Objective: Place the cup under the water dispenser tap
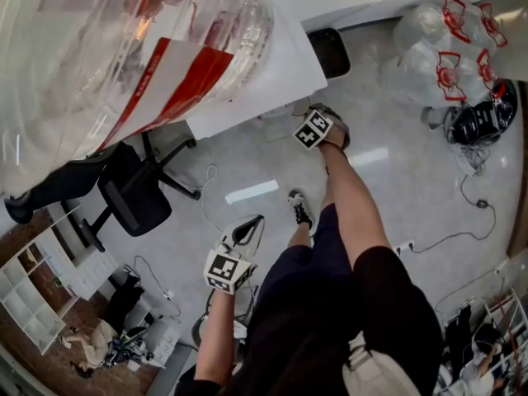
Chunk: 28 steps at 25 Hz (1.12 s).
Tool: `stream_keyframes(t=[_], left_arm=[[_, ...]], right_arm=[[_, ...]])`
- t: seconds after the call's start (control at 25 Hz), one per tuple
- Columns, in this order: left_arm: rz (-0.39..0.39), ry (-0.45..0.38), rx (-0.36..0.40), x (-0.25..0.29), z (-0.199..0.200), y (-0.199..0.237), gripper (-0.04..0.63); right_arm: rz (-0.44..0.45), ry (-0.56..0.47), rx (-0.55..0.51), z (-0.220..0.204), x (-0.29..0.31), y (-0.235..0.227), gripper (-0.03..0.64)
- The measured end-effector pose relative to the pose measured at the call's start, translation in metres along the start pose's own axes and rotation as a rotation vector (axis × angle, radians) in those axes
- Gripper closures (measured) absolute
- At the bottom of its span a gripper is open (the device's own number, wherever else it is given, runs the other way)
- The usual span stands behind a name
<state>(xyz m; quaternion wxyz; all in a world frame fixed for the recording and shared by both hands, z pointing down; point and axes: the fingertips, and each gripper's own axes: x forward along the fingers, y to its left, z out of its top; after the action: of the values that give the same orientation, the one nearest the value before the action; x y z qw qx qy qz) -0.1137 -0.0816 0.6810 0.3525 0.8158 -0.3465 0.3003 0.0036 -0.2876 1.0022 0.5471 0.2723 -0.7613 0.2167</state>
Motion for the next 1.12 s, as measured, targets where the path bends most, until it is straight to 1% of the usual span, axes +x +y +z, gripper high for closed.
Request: stream_keyframes(t=[0.12,0.24,0.32,0.52,0.64,0.68,0.76,0.92,0.96,1.12], left_arm=[[0.005,0.021,-0.024,0.001,-0.001,0.001,0.595],[0.011,0.003,-0.018,0.003,0.002,0.000,0.595],[0.013,-0.003,-0.032,0.003,-0.002,0.000,0.595],[0.033,0.014,-0.061,0.004,-0.009,0.000,0.595],[0.016,0.008,-0.055,0.005,-0.012,-0.004,0.595],[0.013,0.011,-0.059,0.005,-0.013,-0.005,0.595],[0.010,0.016,-0.067,0.005,-0.013,-0.007,0.595],[0.004,-0.009,-0.050,0.006,-0.011,-0.010,0.595],[0.004,-0.007,-0.055,0.005,-0.011,-0.011,0.595],[0.002,-0.017,-0.067,0.001,-0.010,-0.014,0.595]], right_arm=[[-0.003,0.007,-0.011,0.002,0.004,-0.001,0.571],[-0.003,-0.001,-0.023,0.003,0.007,0.000,0.571],[-0.006,-0.009,-0.028,0.005,0.008,-0.002,0.571],[-0.011,-0.023,-0.010,0.007,0.011,-0.004,0.569],[-0.007,-0.045,0.011,0.006,0.010,-0.004,0.560],[-0.003,-0.055,0.014,0.007,0.009,-0.003,0.553],[0.001,-0.074,0.008,0.009,0.006,-0.003,0.514],[-0.002,-0.081,0.001,0.006,-0.001,0.000,0.505],[-0.005,-0.081,0.001,0.004,-0.003,0.000,0.500],[-0.040,-0.088,-0.016,-0.009,-0.016,0.003,0.462]])
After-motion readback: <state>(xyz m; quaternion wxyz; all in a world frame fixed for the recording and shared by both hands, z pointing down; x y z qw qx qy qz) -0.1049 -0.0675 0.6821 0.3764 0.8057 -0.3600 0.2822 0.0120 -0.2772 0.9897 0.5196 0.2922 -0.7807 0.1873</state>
